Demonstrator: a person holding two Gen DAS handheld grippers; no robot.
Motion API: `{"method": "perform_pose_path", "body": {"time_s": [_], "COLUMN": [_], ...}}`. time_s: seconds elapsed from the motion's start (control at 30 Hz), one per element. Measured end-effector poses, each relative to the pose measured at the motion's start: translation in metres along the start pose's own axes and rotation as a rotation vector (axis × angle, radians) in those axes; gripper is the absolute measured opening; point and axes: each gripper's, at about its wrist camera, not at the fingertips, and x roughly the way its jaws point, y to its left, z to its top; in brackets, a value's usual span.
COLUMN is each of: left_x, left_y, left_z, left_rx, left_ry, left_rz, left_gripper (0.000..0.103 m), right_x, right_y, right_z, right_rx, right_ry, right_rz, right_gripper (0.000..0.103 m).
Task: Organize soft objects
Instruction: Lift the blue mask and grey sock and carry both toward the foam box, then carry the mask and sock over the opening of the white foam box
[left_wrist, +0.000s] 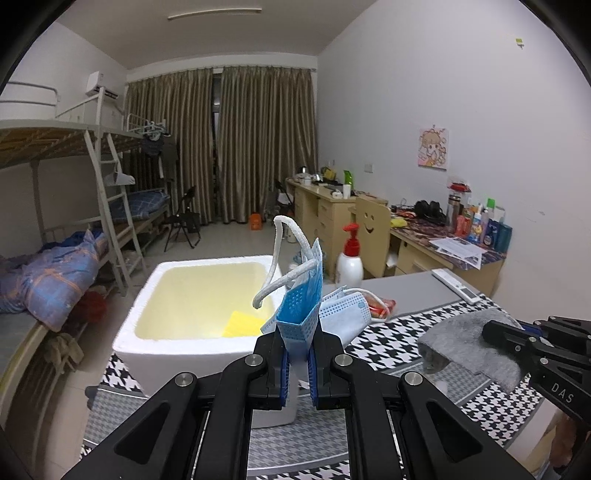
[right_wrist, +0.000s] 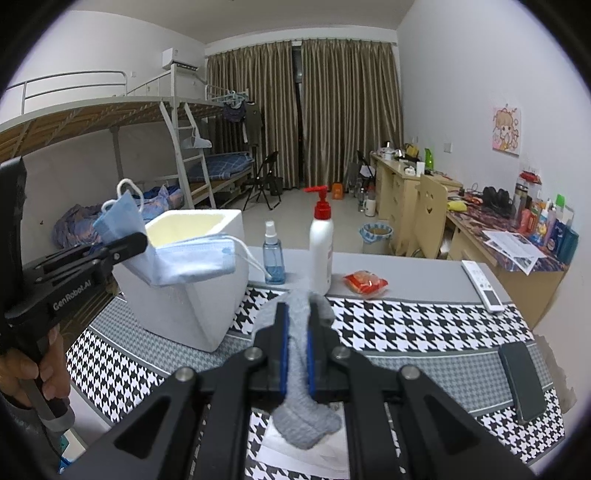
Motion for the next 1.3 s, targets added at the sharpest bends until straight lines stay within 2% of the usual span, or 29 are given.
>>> {"method": "perform_pose_path", "body": {"time_s": [0.77,1.3], "left_x": [-0.013,-0.044], "left_y": [0.041,0.072], "left_z": [0.013,0.009], "left_rx": [-0.048,-0.095], "left_ry": [-0.037,-0.060], "left_rz": [0.111,0.213], "left_gripper": [0.009,0.009], "right_x": [0.019,0.021], "right_y": [0.033,0.074], "right_z": [0.026,0.045], "right_rx": [-0.057,-0.110], "right_ry": [-0.020,-0.063], "right_rz": [0.045,0.157], "right_gripper": [0.010,0.010]}}
